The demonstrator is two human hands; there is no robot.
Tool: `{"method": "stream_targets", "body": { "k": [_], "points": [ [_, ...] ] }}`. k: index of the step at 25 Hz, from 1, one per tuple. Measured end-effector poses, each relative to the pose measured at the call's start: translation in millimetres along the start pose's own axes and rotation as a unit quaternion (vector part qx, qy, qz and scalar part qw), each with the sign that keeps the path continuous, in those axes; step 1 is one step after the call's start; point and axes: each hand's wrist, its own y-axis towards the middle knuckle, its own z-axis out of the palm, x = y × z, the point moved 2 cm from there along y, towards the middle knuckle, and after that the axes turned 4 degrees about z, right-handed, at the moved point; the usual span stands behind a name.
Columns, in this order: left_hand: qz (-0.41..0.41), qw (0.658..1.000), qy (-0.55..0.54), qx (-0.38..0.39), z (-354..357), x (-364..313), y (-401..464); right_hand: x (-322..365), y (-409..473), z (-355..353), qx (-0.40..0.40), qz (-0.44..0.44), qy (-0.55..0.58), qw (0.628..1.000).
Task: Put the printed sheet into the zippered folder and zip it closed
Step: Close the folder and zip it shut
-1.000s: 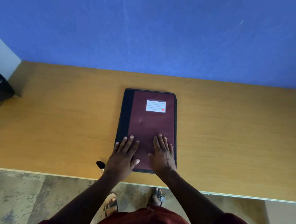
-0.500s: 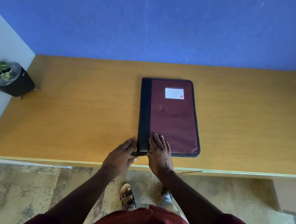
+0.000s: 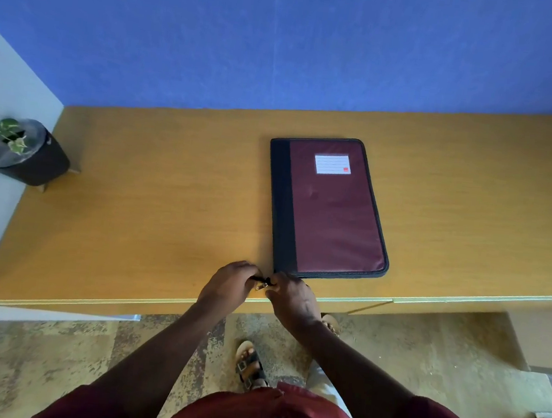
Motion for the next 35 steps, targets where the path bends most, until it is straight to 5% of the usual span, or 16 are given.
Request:
{"method": "stream_targets", "body": {
  "k": [10,24,35],
  "points": [
    [-0.024,0.996,-0.091,0.010,1,8,-3,13,3,3,-0.024,0.058,0.038,0.997],
    [-0.052,0.994,-0.096,0.005,2,9,-1,25,-4,15,-0.092,0.099,0.054,0.989],
    [-0.056,0.997,-0.056,-0.020,2,7,-7,21,-1,10,-0.074,0.110,0.043,0.990]
  ]
}}
